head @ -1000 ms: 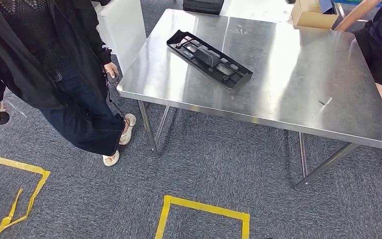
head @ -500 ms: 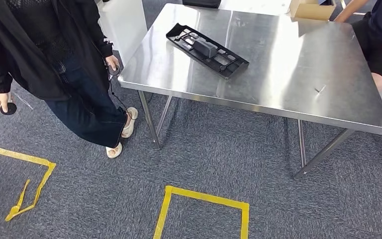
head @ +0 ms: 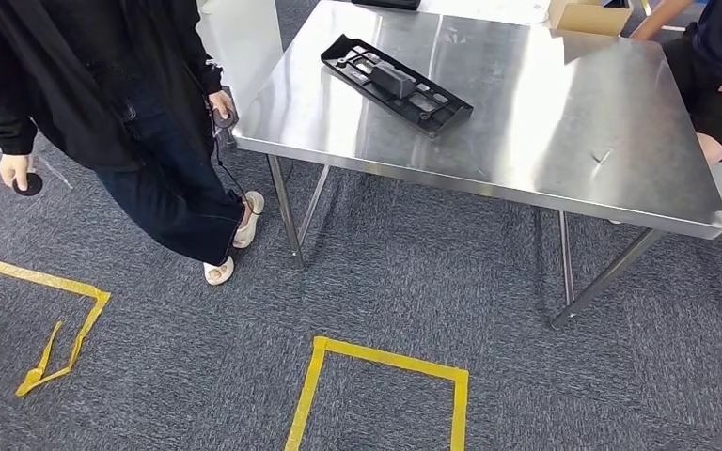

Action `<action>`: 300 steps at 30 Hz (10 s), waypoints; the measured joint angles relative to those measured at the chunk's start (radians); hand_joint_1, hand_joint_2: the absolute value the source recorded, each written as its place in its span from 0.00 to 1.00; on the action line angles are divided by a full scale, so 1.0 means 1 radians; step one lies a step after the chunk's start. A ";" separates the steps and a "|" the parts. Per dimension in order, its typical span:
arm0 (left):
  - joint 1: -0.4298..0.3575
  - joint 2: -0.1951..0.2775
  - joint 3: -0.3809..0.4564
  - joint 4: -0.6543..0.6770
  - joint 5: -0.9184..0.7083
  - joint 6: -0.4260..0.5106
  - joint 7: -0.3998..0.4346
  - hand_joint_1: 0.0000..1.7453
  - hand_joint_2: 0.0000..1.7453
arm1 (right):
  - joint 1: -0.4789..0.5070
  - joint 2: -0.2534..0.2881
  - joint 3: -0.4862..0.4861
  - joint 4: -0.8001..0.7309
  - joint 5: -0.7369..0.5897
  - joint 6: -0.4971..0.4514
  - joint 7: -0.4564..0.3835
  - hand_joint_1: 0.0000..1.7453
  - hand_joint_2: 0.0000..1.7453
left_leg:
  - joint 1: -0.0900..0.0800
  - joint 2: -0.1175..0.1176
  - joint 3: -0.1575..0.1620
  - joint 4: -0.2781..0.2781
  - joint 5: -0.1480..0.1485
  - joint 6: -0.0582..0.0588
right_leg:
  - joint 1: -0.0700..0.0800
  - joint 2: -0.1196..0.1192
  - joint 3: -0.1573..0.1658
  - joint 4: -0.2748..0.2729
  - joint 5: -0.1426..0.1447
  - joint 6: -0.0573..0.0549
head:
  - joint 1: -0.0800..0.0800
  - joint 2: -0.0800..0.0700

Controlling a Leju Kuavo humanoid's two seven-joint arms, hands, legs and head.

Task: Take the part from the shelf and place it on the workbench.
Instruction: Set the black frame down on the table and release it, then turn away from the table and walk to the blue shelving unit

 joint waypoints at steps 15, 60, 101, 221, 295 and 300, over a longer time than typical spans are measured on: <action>-0.004 0.000 -0.001 0.000 -0.007 0.001 -0.001 0.00 0.00 | -0.001 -0.002 0.005 0.000 -0.021 0.000 0.001 0.00 0.00 | -0.005 -0.051 -0.131 -0.008 0.134 -0.011 | -0.005 0.046 0.122 -0.055 -0.077 -0.011 | 0.007 0.000; -0.015 -0.004 -0.016 0.000 -0.004 0.013 -0.011 0.00 0.00 | 0.011 -0.008 0.011 -0.001 -0.049 -0.012 -0.006 0.00 0.00 | 0.011 0.042 -0.057 0.005 0.033 -0.025 | 0.000 -0.086 0.049 -0.023 -0.033 -0.012 | 0.000 0.000; -0.010 -0.001 -0.016 -0.001 0.003 0.022 -0.013 0.00 0.00 | -0.001 -0.011 0.024 -0.001 -0.044 -0.002 0.009 0.00 0.00 | 0.009 -0.083 -0.076 -0.002 0.067 0.009 | -0.010 0.043 -0.023 0.126 -0.093 0.005 | 0.015 0.000; -0.013 -0.004 -0.028 -0.002 0.014 0.016 -0.022 0.00 0.00 | -0.001 -0.009 0.043 -0.001 -0.048 0.034 0.022 0.00 0.00 | 0.009 -0.052 -0.071 -0.017 0.074 0.012 | -0.009 0.013 -0.097 0.276 -0.144 -0.011 | 0.007 0.000; -0.004 0.000 -0.031 -0.004 0.006 0.024 -0.021 0.00 0.00 | -0.003 -0.015 0.075 -0.004 -0.066 0.045 0.006 0.00 0.00 | 0.018 -0.010 -0.186 0.231 -0.061 -0.053 | -0.021 0.010 0.078 -0.011 -0.055 -0.050 | -0.016 0.000; -0.003 0.001 -0.031 -0.004 0.006 0.024 -0.019 0.00 0.00 | 0.000 -0.013 0.075 -0.003 -0.068 0.045 0.005 0.00 0.00 | 0.015 -0.006 -0.218 0.137 0.080 -0.038 | -0.018 0.014 0.127 -0.012 -0.101 -0.042 | -0.017 0.000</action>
